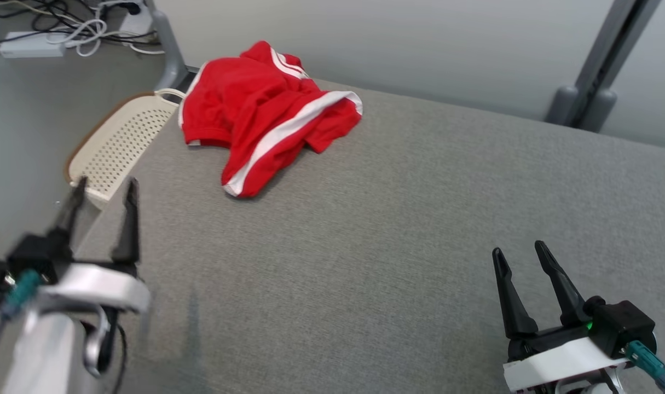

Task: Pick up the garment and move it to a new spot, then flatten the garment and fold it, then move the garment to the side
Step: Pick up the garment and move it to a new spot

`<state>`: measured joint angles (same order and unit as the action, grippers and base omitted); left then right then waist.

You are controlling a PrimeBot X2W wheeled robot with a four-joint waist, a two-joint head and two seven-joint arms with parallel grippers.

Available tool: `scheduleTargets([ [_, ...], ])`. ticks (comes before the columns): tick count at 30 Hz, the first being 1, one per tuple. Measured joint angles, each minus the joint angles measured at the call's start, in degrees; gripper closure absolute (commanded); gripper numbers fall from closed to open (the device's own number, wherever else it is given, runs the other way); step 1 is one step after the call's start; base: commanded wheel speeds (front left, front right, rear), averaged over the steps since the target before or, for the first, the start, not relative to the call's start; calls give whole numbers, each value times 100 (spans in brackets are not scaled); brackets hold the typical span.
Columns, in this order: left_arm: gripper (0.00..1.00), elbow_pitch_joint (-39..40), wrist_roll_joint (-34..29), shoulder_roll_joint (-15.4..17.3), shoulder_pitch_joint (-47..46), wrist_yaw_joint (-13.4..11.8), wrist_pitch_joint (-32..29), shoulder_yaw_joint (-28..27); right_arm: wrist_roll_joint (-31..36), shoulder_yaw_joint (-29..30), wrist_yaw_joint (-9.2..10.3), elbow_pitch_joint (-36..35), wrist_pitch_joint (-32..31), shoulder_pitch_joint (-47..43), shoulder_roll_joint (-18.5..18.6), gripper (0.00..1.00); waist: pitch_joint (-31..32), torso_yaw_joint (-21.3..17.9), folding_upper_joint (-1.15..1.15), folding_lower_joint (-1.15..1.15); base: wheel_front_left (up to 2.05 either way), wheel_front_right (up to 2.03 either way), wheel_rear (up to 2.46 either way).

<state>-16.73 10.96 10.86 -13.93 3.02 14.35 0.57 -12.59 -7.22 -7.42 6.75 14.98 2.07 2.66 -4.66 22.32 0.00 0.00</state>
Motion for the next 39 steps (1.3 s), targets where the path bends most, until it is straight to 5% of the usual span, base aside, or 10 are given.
scheduleTargets([
  [8, 0, -861, 406, 650, -1468, 350, -828, -20, 207, -66, 0, -10, 1, 250, -2, 0, -452, -562, 0, 0, 0, 0, 0],
  [21, 0, -2330, 1502, 1647, -2306, 441, -1995, 918, 411, -15, 0, -297, 1, 587, 2, 0, -1315, -1640, 0, 0, 0, 0, 0],
  [36, 0, -3147, 2115, 1797, -2542, 442, -1876, 1271, 546, 5, 0, -617, 0, 714, 3, 0, -1928, -1937, 0, 0, 0, 0, 0],
  [39, 8, -3264, 2189, 1845, -2572, 442, -1814, 1346, 570, 0, 0, -650, 1, 747, 3, 0, -1981, -1967, 0, 0, 0, 0, 0],
])
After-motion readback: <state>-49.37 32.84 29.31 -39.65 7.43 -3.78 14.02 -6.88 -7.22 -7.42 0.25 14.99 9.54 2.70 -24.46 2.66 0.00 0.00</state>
